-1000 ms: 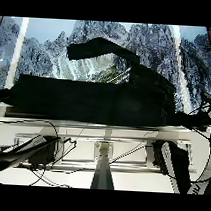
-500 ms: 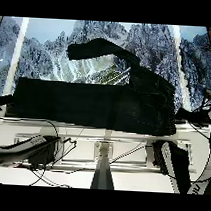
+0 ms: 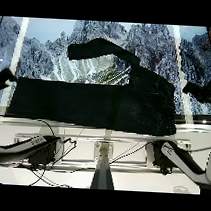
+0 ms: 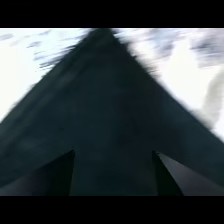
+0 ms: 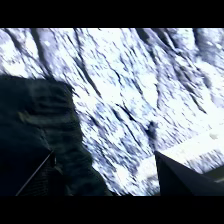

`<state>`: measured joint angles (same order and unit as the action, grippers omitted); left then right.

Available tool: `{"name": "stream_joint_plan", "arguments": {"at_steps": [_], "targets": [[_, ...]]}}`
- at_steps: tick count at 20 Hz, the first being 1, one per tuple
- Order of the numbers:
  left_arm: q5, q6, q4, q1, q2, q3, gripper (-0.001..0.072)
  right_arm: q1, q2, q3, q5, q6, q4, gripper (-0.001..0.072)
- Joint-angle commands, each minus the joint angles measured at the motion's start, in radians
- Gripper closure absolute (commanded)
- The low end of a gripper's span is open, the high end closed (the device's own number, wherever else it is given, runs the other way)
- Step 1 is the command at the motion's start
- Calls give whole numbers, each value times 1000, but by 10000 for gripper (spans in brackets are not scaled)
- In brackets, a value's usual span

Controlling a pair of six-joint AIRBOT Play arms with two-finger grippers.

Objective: Fold the clothes and pants, and hang the long-sleeved shirts on hangers.

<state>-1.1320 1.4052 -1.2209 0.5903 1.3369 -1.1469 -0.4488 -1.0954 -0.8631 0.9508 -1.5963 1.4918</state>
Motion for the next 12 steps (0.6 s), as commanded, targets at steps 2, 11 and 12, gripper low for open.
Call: {"name": "stream_joint_plan", "arguments": {"at_steps": [2,11,12], "targets": [[202,-45,310,-237,100,-14,160,1,-97,-82,-29,84,-116,19],[543,-44,365,-570,483,-229,160,1,-95,-82,-2,182,-98,18],[542,-44,366,-571,511,-254,160,1,-95,-82,-2,182,-98,18]]}}
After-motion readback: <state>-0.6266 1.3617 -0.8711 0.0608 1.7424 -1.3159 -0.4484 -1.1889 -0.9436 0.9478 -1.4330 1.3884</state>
